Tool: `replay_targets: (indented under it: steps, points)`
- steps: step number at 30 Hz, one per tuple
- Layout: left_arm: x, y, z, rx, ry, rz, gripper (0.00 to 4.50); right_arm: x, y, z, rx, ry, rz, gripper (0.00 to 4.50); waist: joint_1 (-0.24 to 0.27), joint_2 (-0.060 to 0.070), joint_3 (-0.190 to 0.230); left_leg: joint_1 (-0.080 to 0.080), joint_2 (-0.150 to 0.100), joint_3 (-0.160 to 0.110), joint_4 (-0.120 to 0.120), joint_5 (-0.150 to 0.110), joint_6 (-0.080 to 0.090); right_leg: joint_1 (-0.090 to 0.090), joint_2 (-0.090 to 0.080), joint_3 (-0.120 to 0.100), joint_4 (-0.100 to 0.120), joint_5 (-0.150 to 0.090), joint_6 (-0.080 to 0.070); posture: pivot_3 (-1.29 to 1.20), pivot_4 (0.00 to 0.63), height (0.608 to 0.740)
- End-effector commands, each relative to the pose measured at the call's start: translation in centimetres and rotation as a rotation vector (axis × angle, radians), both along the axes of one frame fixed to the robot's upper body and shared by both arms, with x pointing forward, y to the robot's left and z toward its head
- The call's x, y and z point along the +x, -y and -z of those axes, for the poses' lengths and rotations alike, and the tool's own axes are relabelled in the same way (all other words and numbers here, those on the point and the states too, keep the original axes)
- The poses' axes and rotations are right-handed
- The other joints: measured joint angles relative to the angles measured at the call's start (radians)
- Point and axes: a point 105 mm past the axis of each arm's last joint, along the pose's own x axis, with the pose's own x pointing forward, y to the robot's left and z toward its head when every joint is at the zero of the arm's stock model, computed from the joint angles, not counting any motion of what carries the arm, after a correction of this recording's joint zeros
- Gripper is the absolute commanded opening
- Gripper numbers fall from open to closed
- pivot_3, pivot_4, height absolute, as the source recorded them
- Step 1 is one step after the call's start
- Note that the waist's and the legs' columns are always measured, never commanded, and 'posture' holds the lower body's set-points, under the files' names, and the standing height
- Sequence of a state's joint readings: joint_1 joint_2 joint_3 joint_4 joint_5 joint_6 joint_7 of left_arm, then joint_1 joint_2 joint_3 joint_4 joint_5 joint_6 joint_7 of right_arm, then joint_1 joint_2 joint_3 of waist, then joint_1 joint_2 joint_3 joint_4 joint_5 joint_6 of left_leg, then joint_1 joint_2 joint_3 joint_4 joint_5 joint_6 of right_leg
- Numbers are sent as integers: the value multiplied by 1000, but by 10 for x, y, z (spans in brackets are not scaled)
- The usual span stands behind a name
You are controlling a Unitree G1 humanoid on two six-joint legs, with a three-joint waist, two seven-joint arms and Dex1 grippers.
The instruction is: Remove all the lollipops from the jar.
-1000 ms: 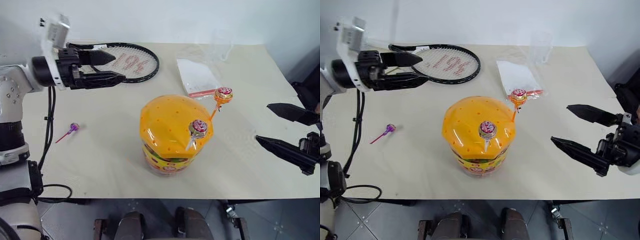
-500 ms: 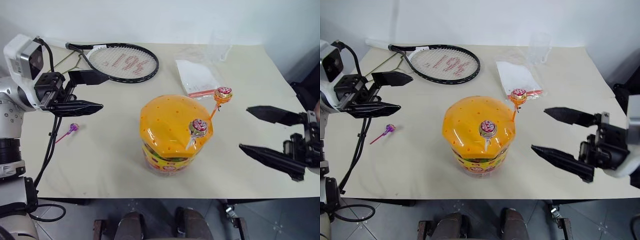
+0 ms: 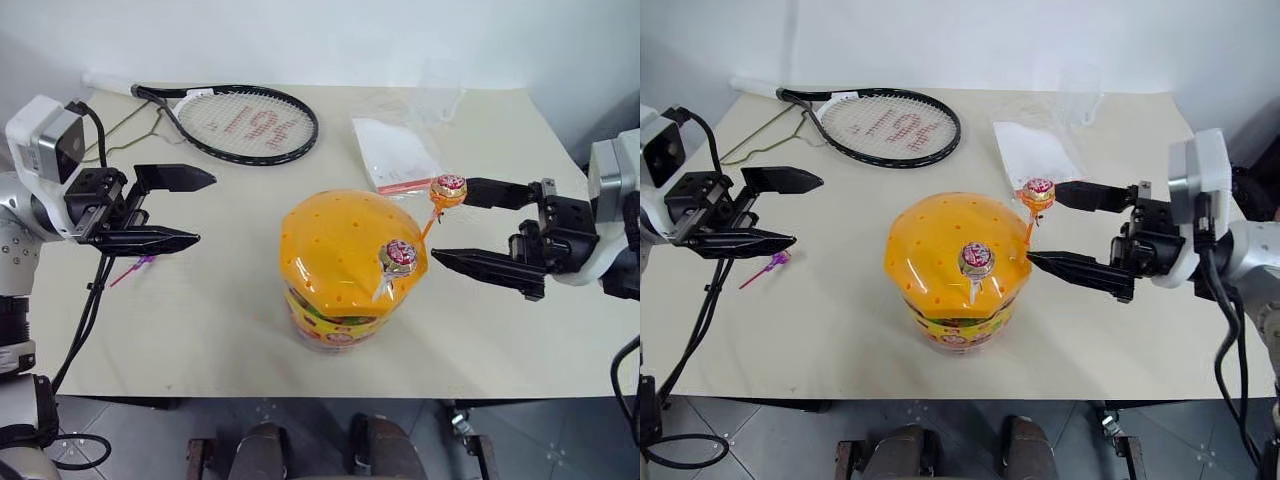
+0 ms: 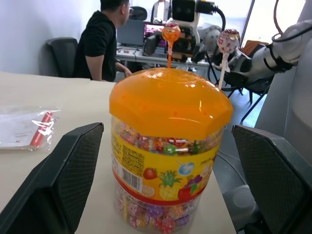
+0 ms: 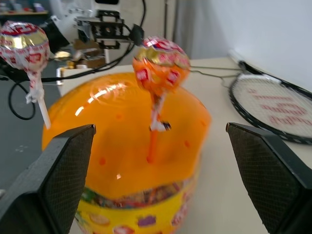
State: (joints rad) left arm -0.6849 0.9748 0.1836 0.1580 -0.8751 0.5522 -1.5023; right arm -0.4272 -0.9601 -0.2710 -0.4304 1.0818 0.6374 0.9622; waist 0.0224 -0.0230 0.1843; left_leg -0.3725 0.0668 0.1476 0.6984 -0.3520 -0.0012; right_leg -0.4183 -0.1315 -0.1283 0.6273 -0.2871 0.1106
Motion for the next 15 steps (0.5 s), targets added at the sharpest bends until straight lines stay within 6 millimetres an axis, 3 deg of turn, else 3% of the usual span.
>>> replay_targets:
  steps: [1,5,15]
  points:
    - [-18,0,-5,29,75,86,4480,2,-9,-5,6,31,-57,4500,-2,0,0,0,0,0,0,0,0,0,0,0,0,0,0,0,150,740]
    - [-20,3,-3,13,85,80,4500,16,-13,-6,-35,-1,-12,3654,-2,0,0,-1,0,1,0,0,0,-2,0,0,1,0,0,0,150,740]
    - [-22,3,0,2,86,76,4500,5,-19,-22,-37,32,-85,343,-2,0,0,-3,0,1,0,0,0,-4,0,1,1,0,0,0,150,740]
